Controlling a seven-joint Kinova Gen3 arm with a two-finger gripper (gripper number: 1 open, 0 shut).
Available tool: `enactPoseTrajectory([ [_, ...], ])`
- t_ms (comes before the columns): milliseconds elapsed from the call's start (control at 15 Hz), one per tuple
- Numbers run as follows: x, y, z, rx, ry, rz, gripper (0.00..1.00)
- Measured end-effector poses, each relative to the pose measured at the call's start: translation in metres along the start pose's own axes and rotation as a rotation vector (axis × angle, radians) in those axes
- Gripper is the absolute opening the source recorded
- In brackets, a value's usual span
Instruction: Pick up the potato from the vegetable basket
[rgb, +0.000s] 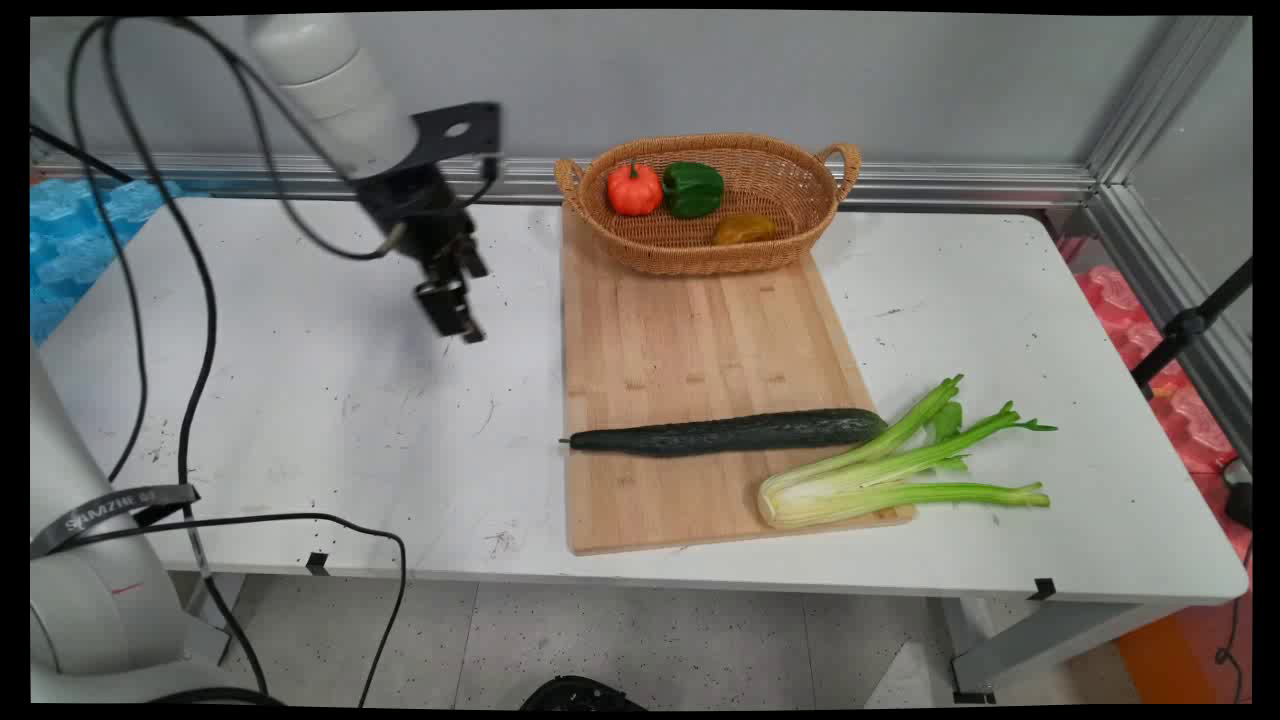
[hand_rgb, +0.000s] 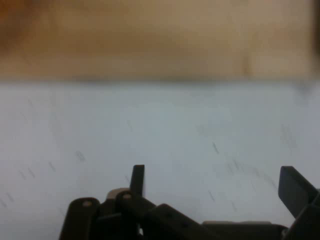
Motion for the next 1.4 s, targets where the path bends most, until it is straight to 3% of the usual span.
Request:
enactPoseTrajectory([
  [467,0.081,-0.058,0.005,0.094,0.176,-0.022,1.00],
  [800,0.125,-0.090,0.021,0.137,0.283,-0.059,1.00],
  [1067,0.151,-0.107,0.042,0.152,0.347,-0.121,1.00],
  [1400,0.170,-0.119,0.073,0.153,0.392,-0.181,1.00],
])
